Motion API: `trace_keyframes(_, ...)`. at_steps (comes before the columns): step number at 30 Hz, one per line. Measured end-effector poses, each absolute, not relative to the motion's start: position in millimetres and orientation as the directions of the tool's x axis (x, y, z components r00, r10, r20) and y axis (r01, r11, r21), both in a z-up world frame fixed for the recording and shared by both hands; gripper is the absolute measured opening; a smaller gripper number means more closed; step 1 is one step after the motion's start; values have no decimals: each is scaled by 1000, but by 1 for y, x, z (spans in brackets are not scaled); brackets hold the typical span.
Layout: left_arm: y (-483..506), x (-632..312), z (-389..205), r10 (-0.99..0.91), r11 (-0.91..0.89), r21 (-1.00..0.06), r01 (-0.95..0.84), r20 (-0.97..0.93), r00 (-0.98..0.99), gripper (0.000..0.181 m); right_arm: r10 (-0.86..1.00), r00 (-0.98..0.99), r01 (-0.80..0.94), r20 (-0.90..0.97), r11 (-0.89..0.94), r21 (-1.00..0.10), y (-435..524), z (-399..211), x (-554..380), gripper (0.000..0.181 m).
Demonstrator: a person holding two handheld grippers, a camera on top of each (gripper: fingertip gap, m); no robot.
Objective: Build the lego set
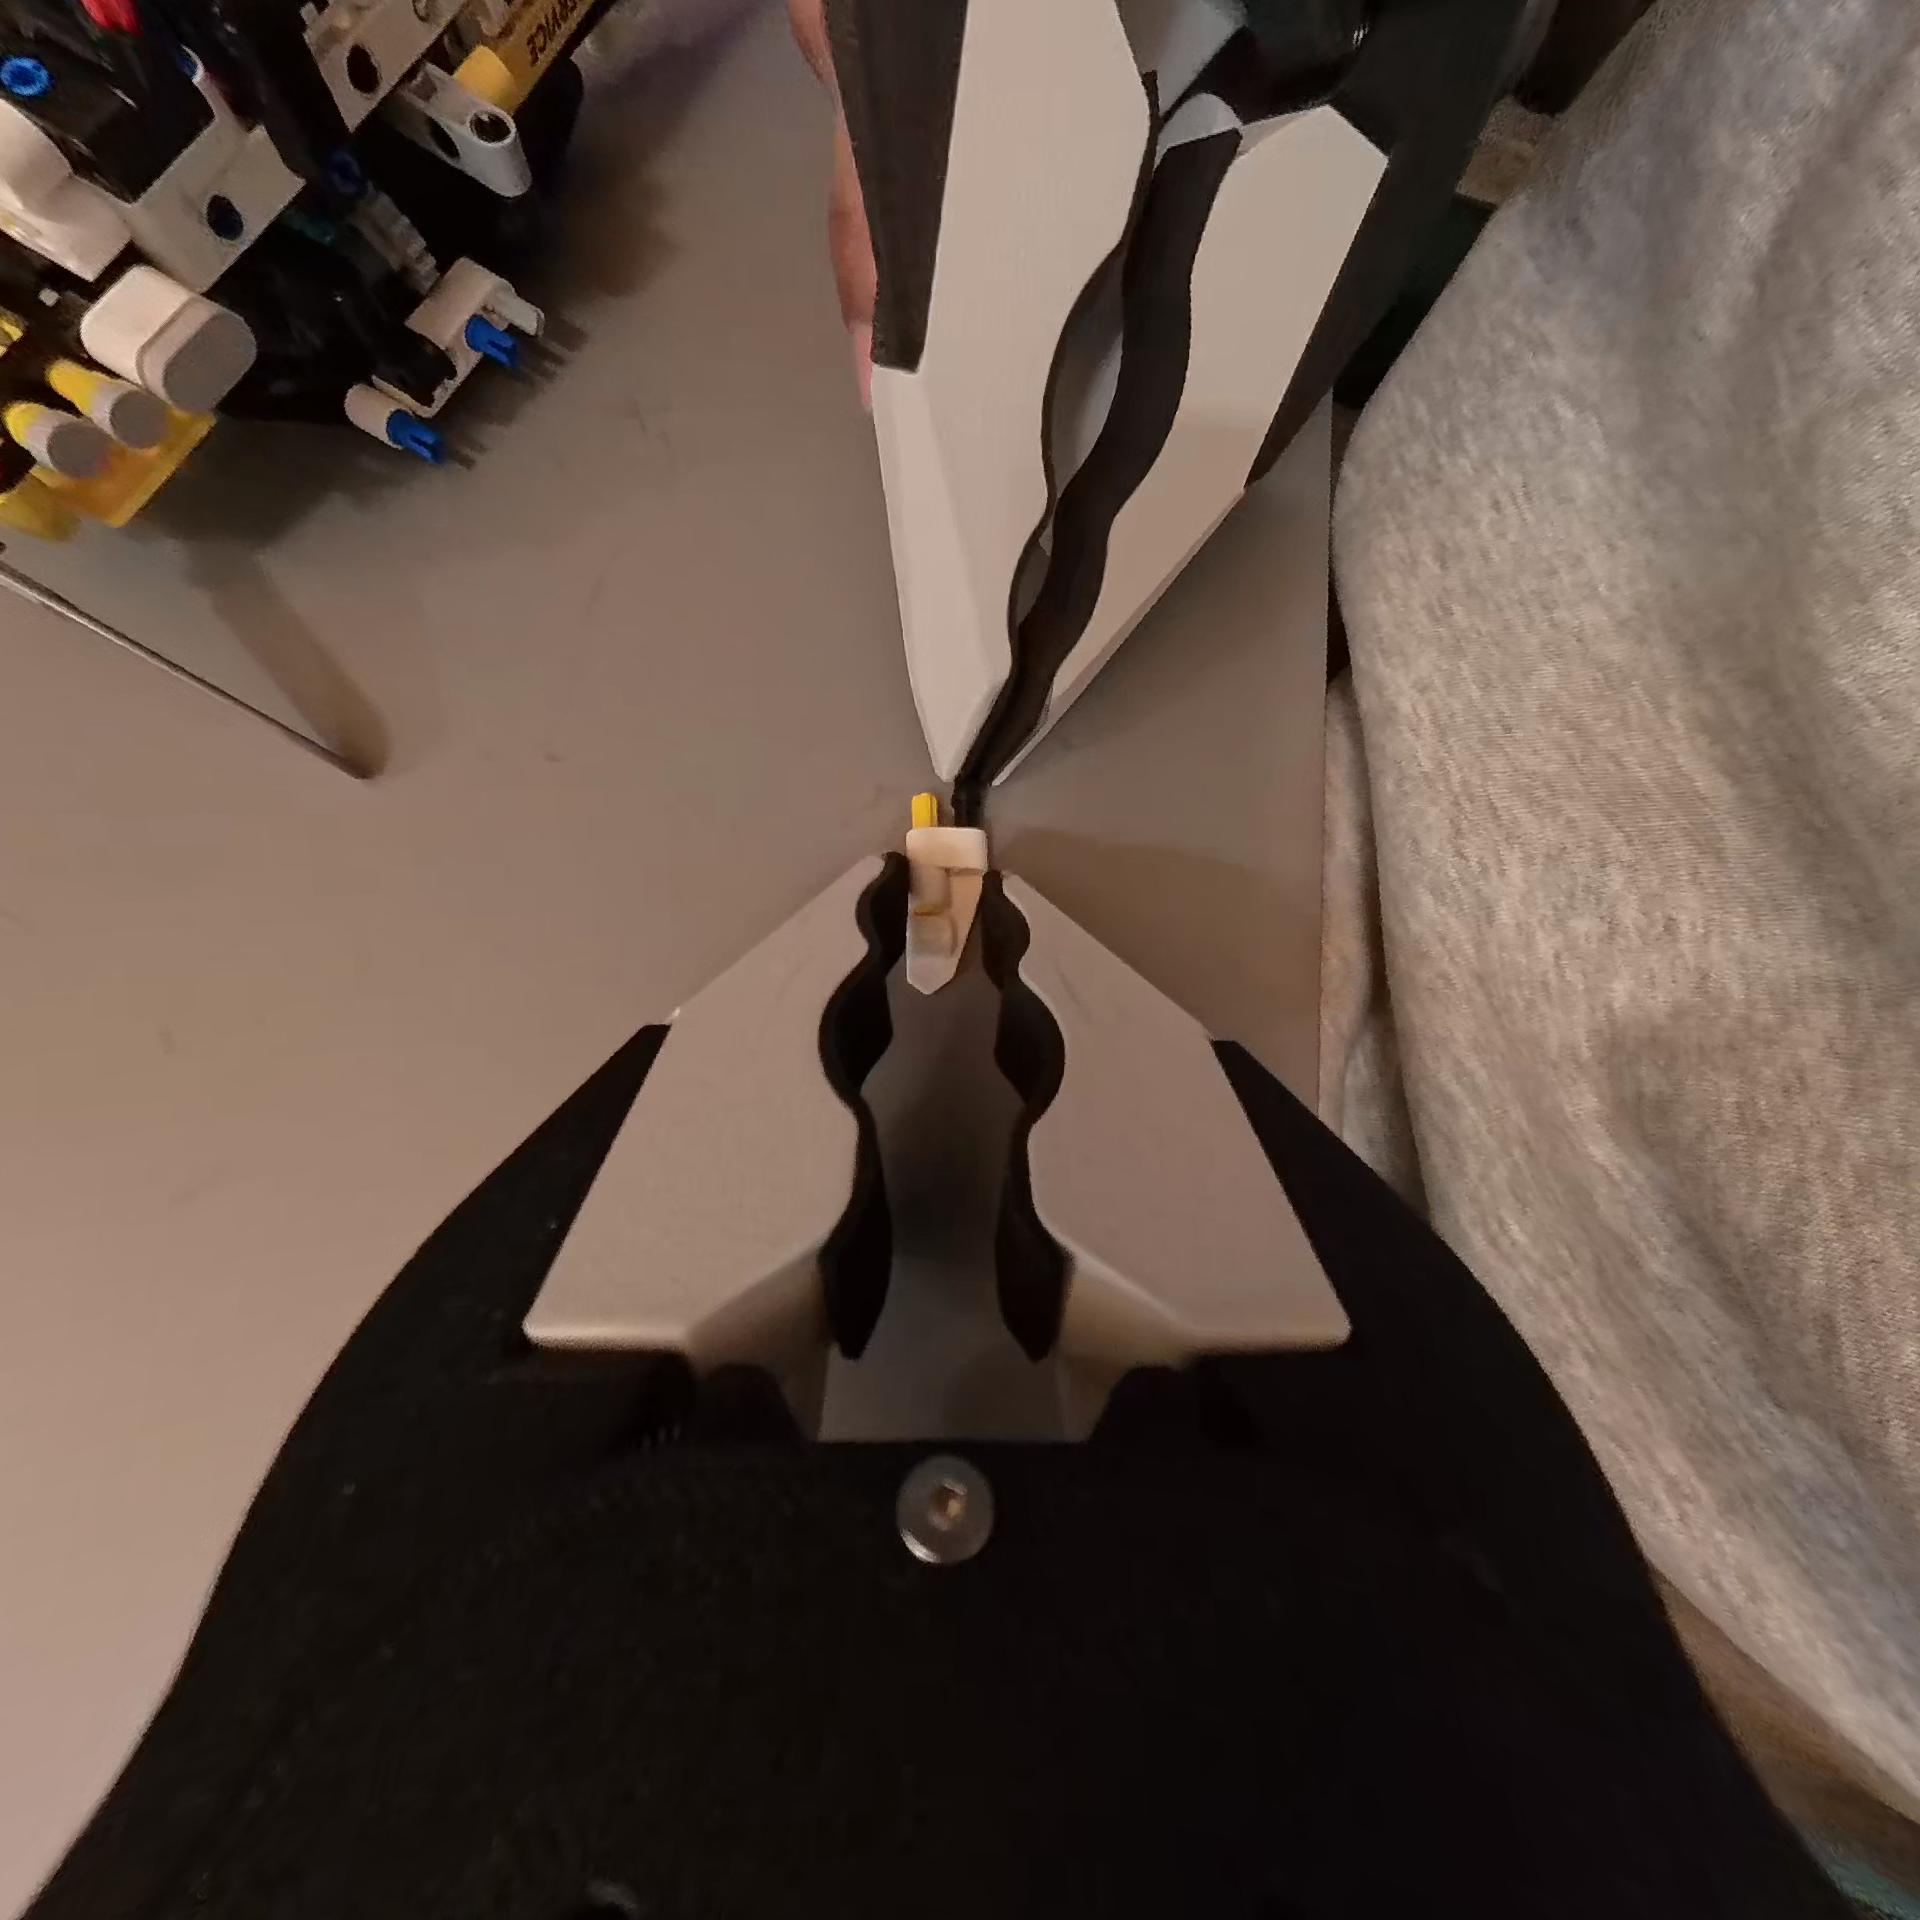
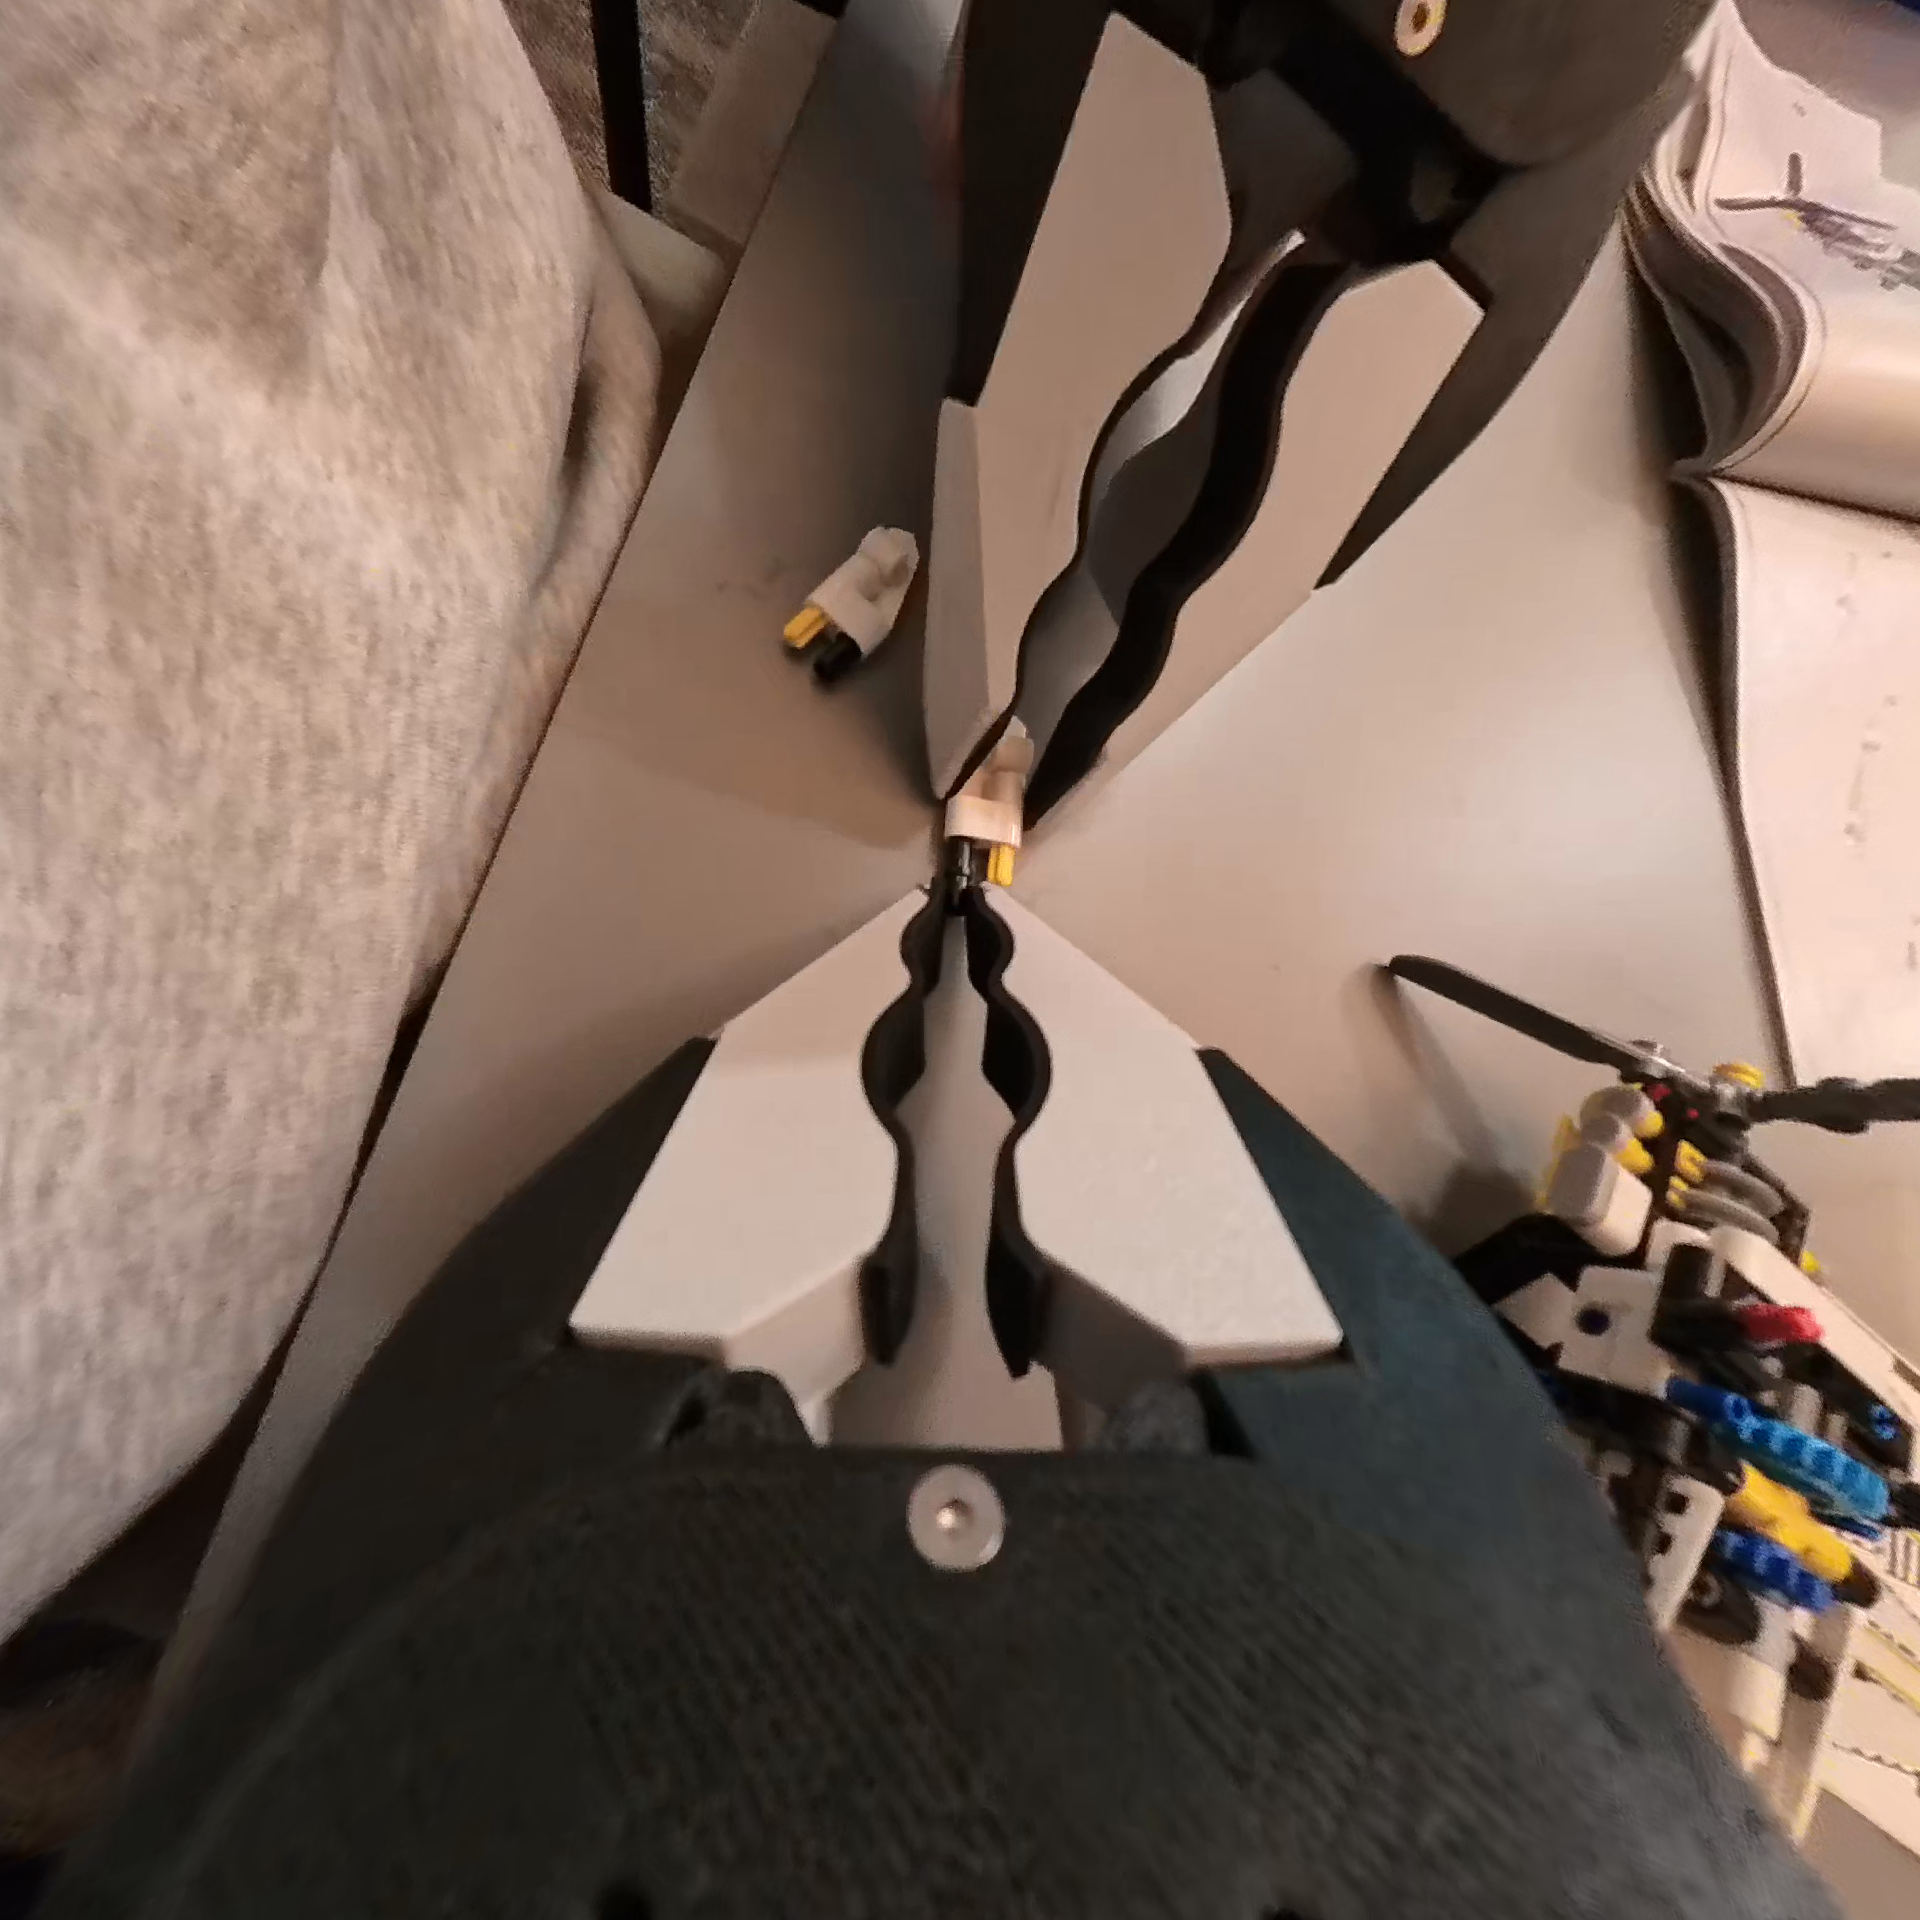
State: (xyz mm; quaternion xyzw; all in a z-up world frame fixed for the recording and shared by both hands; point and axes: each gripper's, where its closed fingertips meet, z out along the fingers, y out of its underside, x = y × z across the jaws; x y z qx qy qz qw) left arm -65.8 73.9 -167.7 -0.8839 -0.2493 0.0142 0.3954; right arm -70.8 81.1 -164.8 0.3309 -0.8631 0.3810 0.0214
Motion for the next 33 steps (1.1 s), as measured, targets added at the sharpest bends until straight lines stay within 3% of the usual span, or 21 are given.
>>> trace_keyframes(14, 75, -66, -167, 451, -556, -706, 439, 187, 873, 13, -465, -885, -313, -2, 598, -738, 81, -165, -69, 1)
trace_keyframes(24, 75, -67, -167, 455, -550, -704, 449, 198, 868, 12, -383, -909, -148, -162, 662, -735, 80, -165, -69, 0)
trace_keyframes(27, 75, -67, -167, 464, -541, -703, 462, 209, 861, 12, -378, -915, -160, -138, 656, -738, 79, -165, -69, 0)
trace_keyframes(33, 75, -67, -167, 482, -523, -700, 486, 227, 846, 12, -408, -909, -334, 84, 593, -732, 79, -165, -69, 1)
